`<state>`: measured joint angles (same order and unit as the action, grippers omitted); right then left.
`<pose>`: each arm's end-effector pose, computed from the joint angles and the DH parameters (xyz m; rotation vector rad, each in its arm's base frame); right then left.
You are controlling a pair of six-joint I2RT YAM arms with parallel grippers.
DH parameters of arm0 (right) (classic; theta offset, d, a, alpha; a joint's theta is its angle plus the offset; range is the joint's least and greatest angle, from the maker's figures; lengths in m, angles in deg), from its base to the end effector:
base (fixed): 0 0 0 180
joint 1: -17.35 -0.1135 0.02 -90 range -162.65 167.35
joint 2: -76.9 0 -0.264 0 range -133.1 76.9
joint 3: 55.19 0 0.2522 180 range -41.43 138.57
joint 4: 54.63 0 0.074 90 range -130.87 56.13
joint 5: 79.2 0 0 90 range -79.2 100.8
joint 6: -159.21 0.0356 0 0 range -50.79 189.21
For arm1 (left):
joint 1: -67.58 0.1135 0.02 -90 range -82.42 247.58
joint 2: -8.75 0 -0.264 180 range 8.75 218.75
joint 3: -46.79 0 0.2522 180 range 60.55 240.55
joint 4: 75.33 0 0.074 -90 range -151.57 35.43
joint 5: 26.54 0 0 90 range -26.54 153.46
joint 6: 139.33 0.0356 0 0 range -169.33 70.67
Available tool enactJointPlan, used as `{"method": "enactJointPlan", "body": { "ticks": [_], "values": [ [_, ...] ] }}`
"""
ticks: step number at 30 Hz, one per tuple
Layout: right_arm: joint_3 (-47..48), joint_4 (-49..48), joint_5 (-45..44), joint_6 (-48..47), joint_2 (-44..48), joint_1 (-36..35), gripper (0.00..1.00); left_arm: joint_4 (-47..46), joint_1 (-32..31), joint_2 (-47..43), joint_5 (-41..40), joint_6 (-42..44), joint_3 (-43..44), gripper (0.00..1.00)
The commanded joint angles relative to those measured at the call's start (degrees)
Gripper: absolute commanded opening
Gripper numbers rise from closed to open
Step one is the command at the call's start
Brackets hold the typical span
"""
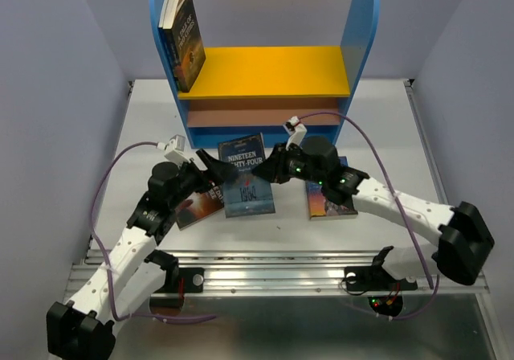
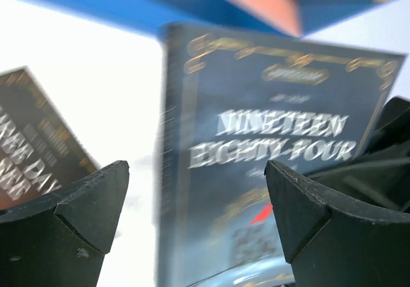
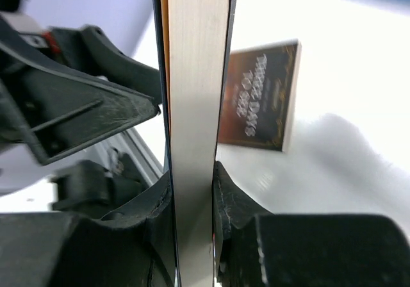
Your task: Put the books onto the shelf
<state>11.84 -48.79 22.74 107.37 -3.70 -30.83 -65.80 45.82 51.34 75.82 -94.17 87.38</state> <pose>0.2110 0.2469 0.2786 -0.3369 2.0701 1.1725 0.1683 -0.0754 0.2616 -0.2131 1.8741 -1.0124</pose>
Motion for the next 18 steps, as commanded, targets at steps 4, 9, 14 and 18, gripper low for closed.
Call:
{"method": "enactJointPlan", "body": {
  "ticks": [4,9,14,18],
  "values": [
    [-0.2,-2.1,0.3,-3.6,18.6,5.5,0.01,-8.0,-0.1,-5.9,12.7,6.5,4.6,0.99],
    [1.8,-0.1,7.5,-5.1,26.1,6.7,0.01,-17.7,-0.2,-5.2,24.8,6.3,5.0,0.99],
    [4.3,2.4,11.7,-5.2,29.6,6.7,0.01,-26.8,-0.2,-1.8,33.6,3.2,6.0,0.99],
    [4.7,3.6,11.8,-5.8,29.7,6.7,0.01,-32.1,-0.2,-2.1,35.7,1.9,5.0,0.99]
  ]
}}
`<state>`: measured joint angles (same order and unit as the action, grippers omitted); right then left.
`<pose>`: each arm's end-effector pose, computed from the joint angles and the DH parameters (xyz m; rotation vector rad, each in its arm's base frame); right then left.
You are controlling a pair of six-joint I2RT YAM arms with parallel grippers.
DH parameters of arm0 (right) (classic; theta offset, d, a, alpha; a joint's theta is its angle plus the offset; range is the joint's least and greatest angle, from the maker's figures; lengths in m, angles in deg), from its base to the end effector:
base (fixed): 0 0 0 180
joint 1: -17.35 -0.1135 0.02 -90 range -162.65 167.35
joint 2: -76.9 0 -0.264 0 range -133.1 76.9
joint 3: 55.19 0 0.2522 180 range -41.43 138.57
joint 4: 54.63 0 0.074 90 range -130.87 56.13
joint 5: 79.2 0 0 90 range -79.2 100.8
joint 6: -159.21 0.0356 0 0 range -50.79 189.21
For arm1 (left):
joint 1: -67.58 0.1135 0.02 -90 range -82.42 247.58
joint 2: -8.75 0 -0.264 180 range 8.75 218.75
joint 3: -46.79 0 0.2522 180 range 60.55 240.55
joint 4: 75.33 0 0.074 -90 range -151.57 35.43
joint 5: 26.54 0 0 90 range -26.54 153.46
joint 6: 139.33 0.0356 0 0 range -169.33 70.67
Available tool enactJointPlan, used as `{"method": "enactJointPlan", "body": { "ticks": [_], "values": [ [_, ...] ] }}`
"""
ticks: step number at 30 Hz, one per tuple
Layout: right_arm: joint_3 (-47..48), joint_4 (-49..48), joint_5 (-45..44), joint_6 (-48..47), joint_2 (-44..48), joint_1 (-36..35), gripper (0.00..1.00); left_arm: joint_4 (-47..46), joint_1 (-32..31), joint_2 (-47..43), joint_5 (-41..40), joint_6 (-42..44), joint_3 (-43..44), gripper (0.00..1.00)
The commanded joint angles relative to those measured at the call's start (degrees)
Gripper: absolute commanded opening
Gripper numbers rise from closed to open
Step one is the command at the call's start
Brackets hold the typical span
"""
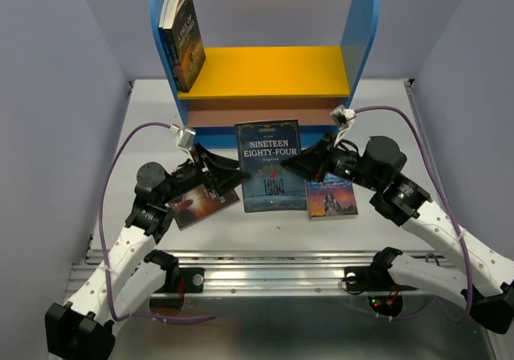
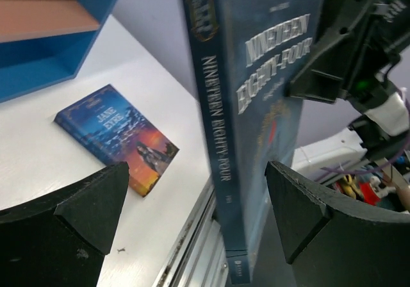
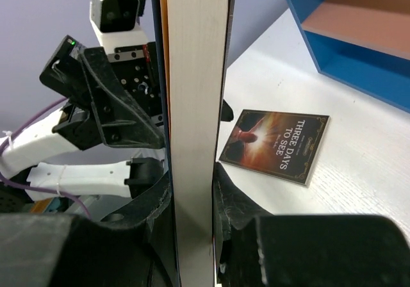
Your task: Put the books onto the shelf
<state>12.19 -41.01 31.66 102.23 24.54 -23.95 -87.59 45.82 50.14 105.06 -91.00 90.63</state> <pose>0.1491 0.1479 0.3905 -0.4354 1.6453 1.2805 0.1503 -0.0854 0.3244 0.4281 1.4676 -1.3779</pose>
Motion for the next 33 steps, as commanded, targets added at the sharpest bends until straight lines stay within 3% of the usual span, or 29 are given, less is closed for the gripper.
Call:
{"method": "enactJointPlan", "body": {
  "ticks": [1,5,17,23,26,27,28,31,33],
  "values": [
    [4.4,-4.2,3.2,-0.7,1.2,-0.2,0.01,-11.2,-0.1,-1.0,6.4,-1.6,1.6,0.99],
    [4.5,-3.9,6.0,-1.5,-0.3,-0.2,0.01,-14.3,-0.2,-0.6,8.2,-3.5,1.4,0.99],
    [5.3,-5.3,11.2,-2.3,-3.0,-0.2,0.01,-17.2,-3.0,2.5,8.9,-3.9,0.9,0.83],
    [5.4,-5.8,11.6,-2.0,-5.1,-0.2,0.01,-18.5,-4.2,2.3,8.7,-3.3,2.0,0.49],
    [5.3,-5.5,9.0,-2.7,-4.5,-0.2,0.01,-18.4,-4.3,2.5,9.4,-3.1,2.3,0.24],
    [5.2,-5.5,8.2,-3.0,-4.3,-0.2,0.01,-18.4,-4.3,2.5,9.4,-2.7,2.3,0.07],
    [5.1,-5.1,7.3,-3.3,-4.2,-0.2,0.01,-18.3,-4.3,2.6,9.2,-2.7,2.3,0.0],
    [7.0,-0.3,1.1,-3.9,-4.5,-0.2,0.27,-16.8,-4.4,2.6,6.9,-1.0,3.6,0.0],
    [9.5,5.1,-4.1,-5.6,-4.9,-0.2,0.57,-13.0,-4.8,2.3,2.3,2.2,6.5,0.0]
  ]
}}
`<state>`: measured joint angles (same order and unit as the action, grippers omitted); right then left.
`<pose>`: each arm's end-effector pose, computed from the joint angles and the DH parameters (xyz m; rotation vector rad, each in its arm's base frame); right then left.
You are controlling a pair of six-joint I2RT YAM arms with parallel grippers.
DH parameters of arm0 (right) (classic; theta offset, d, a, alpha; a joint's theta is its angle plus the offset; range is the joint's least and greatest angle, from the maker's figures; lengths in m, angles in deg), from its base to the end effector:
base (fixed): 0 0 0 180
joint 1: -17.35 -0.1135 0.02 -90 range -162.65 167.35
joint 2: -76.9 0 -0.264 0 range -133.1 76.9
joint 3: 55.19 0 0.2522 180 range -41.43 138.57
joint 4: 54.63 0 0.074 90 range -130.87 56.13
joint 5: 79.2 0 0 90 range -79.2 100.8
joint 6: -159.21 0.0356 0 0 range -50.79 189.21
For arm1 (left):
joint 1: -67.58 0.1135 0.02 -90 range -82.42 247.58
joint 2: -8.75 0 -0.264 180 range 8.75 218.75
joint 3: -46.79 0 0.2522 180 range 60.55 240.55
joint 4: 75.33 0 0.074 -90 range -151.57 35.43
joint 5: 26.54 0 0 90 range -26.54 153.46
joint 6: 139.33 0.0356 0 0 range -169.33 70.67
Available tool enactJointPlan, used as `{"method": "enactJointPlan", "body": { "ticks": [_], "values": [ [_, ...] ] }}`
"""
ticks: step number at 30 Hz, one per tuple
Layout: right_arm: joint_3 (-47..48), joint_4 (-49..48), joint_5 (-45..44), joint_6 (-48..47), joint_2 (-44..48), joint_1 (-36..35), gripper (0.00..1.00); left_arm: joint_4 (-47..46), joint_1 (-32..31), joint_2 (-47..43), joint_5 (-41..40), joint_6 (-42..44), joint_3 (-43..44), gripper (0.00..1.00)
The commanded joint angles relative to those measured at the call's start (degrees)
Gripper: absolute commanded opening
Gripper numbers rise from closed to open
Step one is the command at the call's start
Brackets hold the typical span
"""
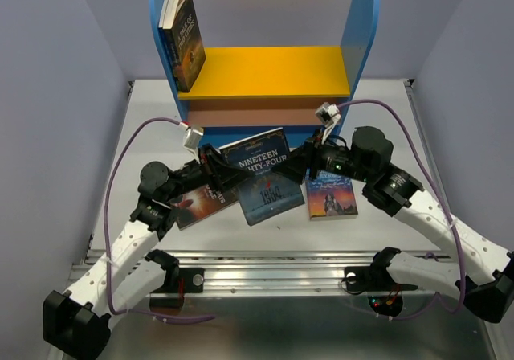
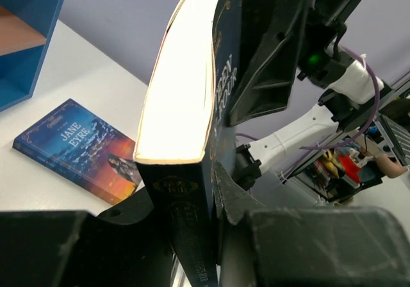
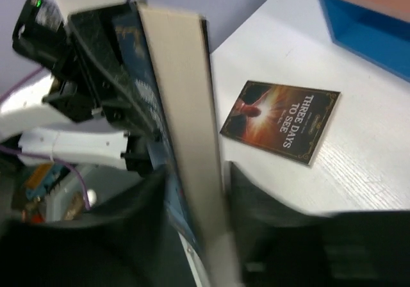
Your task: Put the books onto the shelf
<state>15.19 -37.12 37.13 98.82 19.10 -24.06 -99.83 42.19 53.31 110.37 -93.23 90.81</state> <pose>0.1628 0.1646 0.3827 -0.5640 1.7346 1.2899 0.1460 -0.0981 0.3363 0.5997 1.3176 -1.4829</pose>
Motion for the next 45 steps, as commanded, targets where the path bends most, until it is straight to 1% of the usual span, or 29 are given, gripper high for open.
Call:
{"method": "enactJointPlan", "body": {
  "ticks": [1,2,3,4,5,7,8,9,10,11,12,14,15,17,18,20,21,23,24,27,30,33,34,35,38,45],
  "values": [
    [7.1,2.7,-11.0,-2.8,0.4,-0.1,0.7,1.4,-1.5,-1.0,-5.5,6.4,7.8,0.0],
    [7.9,4.7,-12.3,-3.3,0.6,-0.1,0.88,6.3,-1.9,-1.1,-11.3,10.5,9.4,0.0],
    [8.1,5.5,-14.5,-4.0,1.0,-0.1,0.97,9.0,-3.3,-1.0,-14.2,12.6,13.6,0.0],
    [8.2,6.1,-15.9,-4.2,1.3,-0.1,1.0,13.6,-4.0,-0.8,-17.3,14.9,16.0,0.0],
    [8.4,7.6,-19.1,-4.3,1.6,-0.1,1.0,15.4,-4.9,-0.2,-24.1,18.4,20.4,0.0],
    [8.5,9.1,-23.4,-4.3,2.5,-0.1,1.0,17.7,-7.1,0.6,-29.1,21.6,24.2,0.0],
    [8.5,10.6,-25.8,-4.3,3.5,-0.1,1.0,19.0,-7.7,1.1,-33.3,23.1,25.6,0.0],
    [8.2,11.3,-31.6,-4.3,4.1,-0.1,1.0,19.4,-8.0,2.1,-35.0,25.1,28.3,0.0],
    [8.0,12.0,-34.1,-4.3,5.3,-0.1,1.0,20.1,-8.4,2.7,-36.9,26.0,29.8,0.0],
    [7.6,12.9,-38.5,-4.2,5.9,-0.1,1.0,20.1,-8.6,4.6,-39.9,27.0,32.3,0.0],
    [7.3,13.0,-40.1,-4.3,6.6,-0.1,1.0,20.2,-8.8,5.8,-41.2,28.1,33.6,0.0],
    [6.0,13.2,-42.1,-4.9,7.7,-0.1,1.0,21.1,-9.1,8.7,-44.5,33.3,37.1,0.0],
    [5.5,13.4,-42.6,-5.3,8.7,-0.1,1.0,21.3,-9.2,11.8,-45.6,36.8,40.8,0.0],
    [5.2,13.5,-42.8,-5.4,9.4,-0.1,1.0,21.6,-9.2,14.8,-47.9,40.9,44.4,0.0],
    [5.0,13.5,-42.8,-5.6,9.6,-0.1,1.0,22.0,-9.2,18.1,-50.8,42.4,48.2,0.0],
    [4.7,13.6,-43.0,-5.9,9.9,-0.1,1.0,23.2,-9.2,21.3,-54.0,47.5,51.7,0.0],
    [4.8,13.7,-43.3,-6.2,9.9,-0.1,1.0,24.2,-9.1,24.6,-57.4,48.9,55.8,0.0],
    [5.3,14.6,-43.5,-6.2,9.3,-0.1,1.0,25.7,-9.0,27.4,-61.7,52.3,58.9,0.0],
    [5.7,14.9,-43.2,-6.4,9.0,-0.1,1.0,26.0,-8.7,30.0,-62.7,53.1,61.4,0.0],
    [6.6,15.8,-42.5,-6.8,7.4,-0.1,1.0,25.4,-7.2,34.0,-63.7,54.2,64.2,0.0],
    [6.7,15.9,-42.4,-7.1,6.3,-0.1,1.0,24.7,-5.6,37.6,-64.6,53.2,66.2,0.0],
    [7.1,16.3,-42.0,-7.5,4.9,-0.1,1.0,21.5,-2.3,39.7,-59.5,52.6,65.1,0.0],
    [7.1,16.6,-41.9,-7.5,4.6,-0.1,1.0,20.9,-1.8,40.4,-59.1,52.6,65.1,0.0],
    [7.5,16.7,-41.9,-7.6,4.4,-0.1,1.0,19.4,-1.2,41.1,-59.9,53.3,65.0,0.0],
    [8.0,16.8,-42.6,-8.1,3.7,-0.1,1.0,18.8,-0.4,44.5,-61.3,55.1,66.3,0.0],
    [8.9,16.8,-43.1,-8.7,2.1,-0.1,1.0,17.9,1.1,46.7,-65.9,56.4,66.4,0.0]
  ]
}}
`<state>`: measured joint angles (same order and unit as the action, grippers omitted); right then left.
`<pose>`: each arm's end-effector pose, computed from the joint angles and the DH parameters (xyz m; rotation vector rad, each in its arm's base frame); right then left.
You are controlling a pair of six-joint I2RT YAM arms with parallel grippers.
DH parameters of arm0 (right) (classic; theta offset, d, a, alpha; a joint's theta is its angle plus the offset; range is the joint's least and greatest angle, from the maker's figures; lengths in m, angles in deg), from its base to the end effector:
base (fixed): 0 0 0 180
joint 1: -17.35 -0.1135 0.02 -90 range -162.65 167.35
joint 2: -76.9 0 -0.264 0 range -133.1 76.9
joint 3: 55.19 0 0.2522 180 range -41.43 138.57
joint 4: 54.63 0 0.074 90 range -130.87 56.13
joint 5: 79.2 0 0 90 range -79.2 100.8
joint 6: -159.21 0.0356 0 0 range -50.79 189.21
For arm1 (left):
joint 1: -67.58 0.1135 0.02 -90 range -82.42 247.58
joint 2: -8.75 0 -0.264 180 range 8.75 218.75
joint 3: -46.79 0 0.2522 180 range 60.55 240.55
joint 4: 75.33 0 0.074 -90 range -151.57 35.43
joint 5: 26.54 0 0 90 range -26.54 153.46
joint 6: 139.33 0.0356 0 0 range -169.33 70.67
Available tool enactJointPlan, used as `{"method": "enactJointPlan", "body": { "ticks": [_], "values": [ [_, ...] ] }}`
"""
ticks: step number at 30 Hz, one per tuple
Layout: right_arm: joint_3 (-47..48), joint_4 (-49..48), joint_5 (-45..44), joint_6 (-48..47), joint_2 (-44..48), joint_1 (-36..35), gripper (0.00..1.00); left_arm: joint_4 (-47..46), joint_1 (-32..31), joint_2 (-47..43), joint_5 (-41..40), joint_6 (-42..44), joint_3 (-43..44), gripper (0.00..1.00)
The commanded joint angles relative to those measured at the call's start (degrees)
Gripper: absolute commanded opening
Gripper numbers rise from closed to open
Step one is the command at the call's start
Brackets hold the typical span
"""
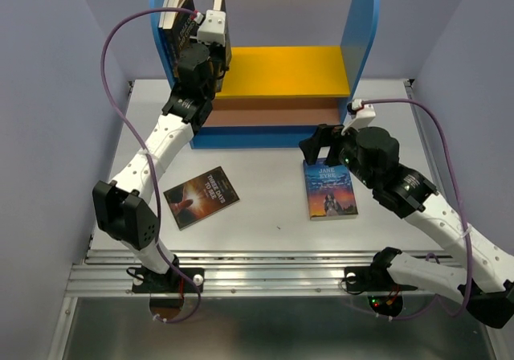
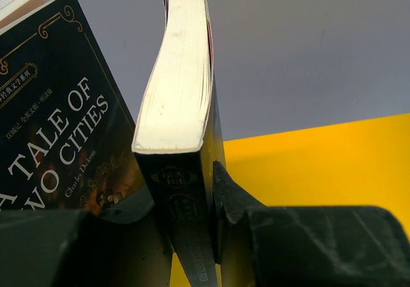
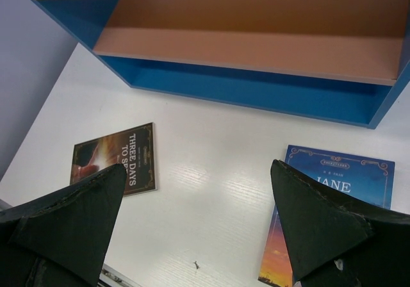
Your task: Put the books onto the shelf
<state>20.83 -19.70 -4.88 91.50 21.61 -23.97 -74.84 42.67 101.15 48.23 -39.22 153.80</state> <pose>0.1645 0.1318 0.3932 -0.1092 1.8391 0.5372 0.3487 -0.1516 0.4673 0.1805 1.3210 -0.0429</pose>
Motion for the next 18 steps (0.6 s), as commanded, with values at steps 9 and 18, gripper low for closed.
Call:
{"method": "enactJointPlan", "body": {
  "ticks": [9,18],
  "values": [
    [3.3,-0.4,-1.4,-1.7,-1.5,-0.2,1.0,-5.3,2.6,0.2,-9.0,4.2,4.7,0.0],
    [3.0,-0.4,-2.6,-1.8,-1.0,-0.2,1.0,-4.4,3.1,3.1,-18.3,4.7,6.2,0.0]
  ]
}}
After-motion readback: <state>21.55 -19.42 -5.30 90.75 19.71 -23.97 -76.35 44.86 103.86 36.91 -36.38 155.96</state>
